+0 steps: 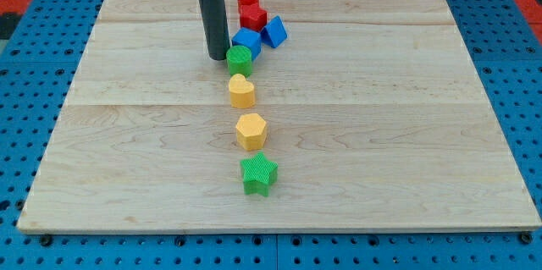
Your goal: Separate the blue blocks
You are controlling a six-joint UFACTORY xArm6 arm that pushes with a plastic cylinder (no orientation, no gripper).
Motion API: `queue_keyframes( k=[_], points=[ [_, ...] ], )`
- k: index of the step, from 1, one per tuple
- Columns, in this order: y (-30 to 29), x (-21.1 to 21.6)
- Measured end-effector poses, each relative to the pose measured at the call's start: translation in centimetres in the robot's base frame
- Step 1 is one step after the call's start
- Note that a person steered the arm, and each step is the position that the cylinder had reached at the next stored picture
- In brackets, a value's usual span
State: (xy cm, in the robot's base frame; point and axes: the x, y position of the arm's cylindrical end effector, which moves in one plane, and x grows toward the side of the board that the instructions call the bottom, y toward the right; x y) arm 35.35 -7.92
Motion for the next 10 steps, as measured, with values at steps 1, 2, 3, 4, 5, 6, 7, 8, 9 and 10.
queue_keyframes(
  k=[1, 2, 3, 4, 5, 6, 7, 8, 9, 10],
  points=[
    [0.5, 0.6],
    [-0.5, 0.6],
    [-1.2, -1.1],
    [-0.4, -1.6],
    [1.8, -1.8],
    [3.6, -1.8],
    [2.7, -1.8],
    [2.4, -2.4],
    [3.0, -2.5],
    [6.2, -2.5]
  ],
)
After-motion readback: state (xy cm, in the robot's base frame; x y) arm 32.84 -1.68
